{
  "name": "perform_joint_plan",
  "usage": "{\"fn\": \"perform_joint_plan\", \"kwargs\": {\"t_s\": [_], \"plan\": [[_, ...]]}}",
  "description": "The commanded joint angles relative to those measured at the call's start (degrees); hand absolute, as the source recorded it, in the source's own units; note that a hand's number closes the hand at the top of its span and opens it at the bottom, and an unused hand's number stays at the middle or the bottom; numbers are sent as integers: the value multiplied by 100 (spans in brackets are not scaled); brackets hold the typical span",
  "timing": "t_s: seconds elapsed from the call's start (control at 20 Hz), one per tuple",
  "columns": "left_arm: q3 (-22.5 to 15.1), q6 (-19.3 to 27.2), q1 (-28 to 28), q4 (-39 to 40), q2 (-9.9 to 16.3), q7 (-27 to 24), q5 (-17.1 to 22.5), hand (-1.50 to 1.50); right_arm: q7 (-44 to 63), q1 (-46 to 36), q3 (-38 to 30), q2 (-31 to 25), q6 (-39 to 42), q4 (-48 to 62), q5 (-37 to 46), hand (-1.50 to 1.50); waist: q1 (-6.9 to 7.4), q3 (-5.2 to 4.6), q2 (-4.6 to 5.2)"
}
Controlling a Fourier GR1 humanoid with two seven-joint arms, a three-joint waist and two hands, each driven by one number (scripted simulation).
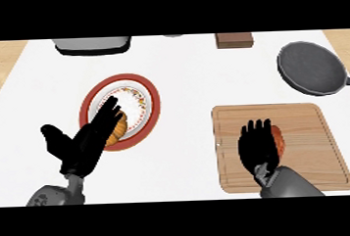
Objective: Pick the sweet potato from the cutting board and place it in the pan
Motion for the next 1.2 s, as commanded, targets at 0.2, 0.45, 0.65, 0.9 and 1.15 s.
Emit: {"fn": "perform_joint_plan", "kwargs": {"t_s": [0.2, 0.45, 0.65, 0.9, 1.15], "plan": [[290, -464, 99, 429, -264, -283, -225, 0, -748, -108, -316, -137, -380, 591, 616, -150, 6, -1, 5], [67, -145, 228, -96, -443, 81, -514, 0, -1497, -66, -131, -502, -1226, 746, 946, 150, 21, 1, 3], [355, -471, 199, -47, -335, 58, -319, 0, -1911, -560, -49, -362, -1105, 1017, 1239, 150, 40, -1, 6], [396, -313, 134, 33, -390, 86, -400, 0, -2719, 400, -654, -700, -2604, 372, 409, 150, -139, 7, -9], [594, -523, 204, 213, -264, -69, -266, 0, -3673, 1331, -1114, -680, -3618, -230, -553, 150, -204, 5, -7]]}}
